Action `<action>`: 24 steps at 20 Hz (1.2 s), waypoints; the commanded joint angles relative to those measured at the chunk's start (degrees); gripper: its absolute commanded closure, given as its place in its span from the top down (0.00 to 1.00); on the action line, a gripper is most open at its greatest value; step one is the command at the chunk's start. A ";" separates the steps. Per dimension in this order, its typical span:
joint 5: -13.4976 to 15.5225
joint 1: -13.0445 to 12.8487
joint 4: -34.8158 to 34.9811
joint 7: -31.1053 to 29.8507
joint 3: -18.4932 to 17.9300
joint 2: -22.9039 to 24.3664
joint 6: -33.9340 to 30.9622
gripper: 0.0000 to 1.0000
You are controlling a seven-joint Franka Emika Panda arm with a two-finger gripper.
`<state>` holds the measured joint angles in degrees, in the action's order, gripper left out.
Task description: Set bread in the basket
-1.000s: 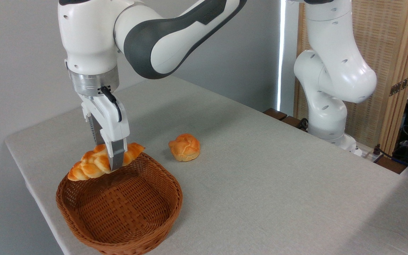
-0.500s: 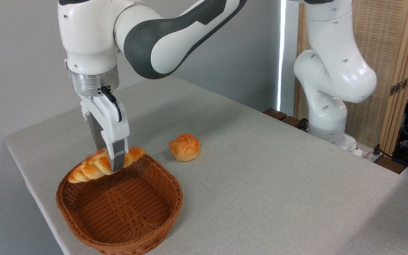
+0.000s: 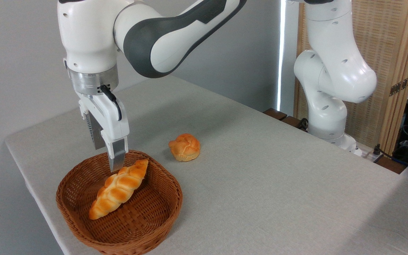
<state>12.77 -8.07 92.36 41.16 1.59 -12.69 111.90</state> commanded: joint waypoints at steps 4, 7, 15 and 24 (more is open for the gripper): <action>-5.63 -0.11 -1.83 -8.11 -2.12 4.95 -6.85 1.00; -7.50 0.07 -1.74 -8.11 -2.21 8.47 -10.82 1.00; -7.50 1.81 -1.22 -7.85 -2.12 12.52 -16.89 1.00; -7.50 2.27 -0.95 -7.49 -1.86 12.34 -16.89 1.00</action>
